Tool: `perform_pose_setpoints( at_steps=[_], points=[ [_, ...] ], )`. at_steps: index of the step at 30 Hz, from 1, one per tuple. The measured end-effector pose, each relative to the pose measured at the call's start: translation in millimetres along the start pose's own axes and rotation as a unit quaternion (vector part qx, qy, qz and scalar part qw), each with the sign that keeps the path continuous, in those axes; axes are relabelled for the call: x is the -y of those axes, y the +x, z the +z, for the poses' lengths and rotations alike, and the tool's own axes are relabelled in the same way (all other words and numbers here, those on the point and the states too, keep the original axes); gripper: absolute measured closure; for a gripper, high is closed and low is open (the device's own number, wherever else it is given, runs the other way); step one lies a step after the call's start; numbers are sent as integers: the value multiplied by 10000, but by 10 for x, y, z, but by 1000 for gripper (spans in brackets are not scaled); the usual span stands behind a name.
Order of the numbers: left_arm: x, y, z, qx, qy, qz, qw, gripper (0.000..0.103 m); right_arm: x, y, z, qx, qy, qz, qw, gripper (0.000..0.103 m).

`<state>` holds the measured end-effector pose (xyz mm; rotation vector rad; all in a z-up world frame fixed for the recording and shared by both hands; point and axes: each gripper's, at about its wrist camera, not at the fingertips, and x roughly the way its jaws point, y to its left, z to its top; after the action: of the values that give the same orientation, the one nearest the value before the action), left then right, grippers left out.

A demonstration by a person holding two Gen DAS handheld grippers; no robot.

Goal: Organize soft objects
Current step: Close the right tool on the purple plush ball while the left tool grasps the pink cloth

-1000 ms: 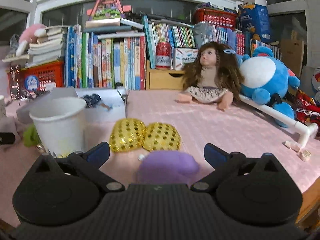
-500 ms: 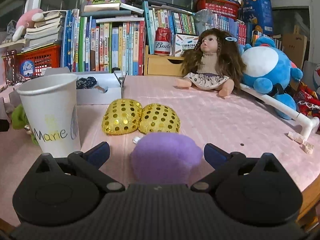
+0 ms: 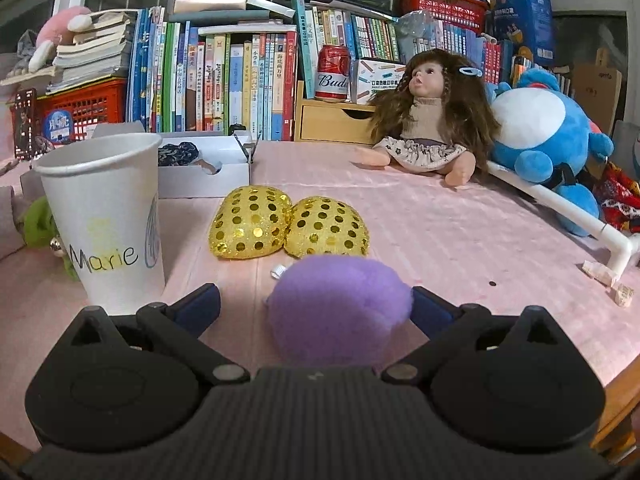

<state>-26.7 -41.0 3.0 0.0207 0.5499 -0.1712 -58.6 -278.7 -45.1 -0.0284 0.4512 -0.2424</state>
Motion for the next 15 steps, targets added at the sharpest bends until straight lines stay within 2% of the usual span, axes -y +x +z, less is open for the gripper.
perform_pose_setpoints(
  at_steps=[1, 3, 5, 11, 13, 14, 15],
  points=[
    [15, -36, -11, 36, 14, -32, 10000, 74, -5, 1, -1, 2, -14, -6, 10000, 0],
    [48, -86, -36, 169, 46, 46, 9998, 44, -3, 4, 0, 2, -4, -2, 10000, 0],
    [73, -79, -55, 292, 104, 200, 9993, 37, -2, 3, 2, -4, 23, 6, 10000, 0],
    [-7, 155, -33, -1, -163, 26, 9999, 37, 4, 3, 4, -9, 33, 7, 10000, 0],
    [-31, 218, -38, -79, -262, -10, 9996, 40, 5, 4, 2, -16, 37, 13, 10000, 0],
    [-39, 238, -43, -70, -273, -7, 9996, 47, 4, 4, -1, -19, 42, 16, 10000, 0],
    [-35, 242, -45, -42, -240, -14, 9997, 70, 11, 4, -5, -24, 54, 9, 10000, 5]
  ],
)
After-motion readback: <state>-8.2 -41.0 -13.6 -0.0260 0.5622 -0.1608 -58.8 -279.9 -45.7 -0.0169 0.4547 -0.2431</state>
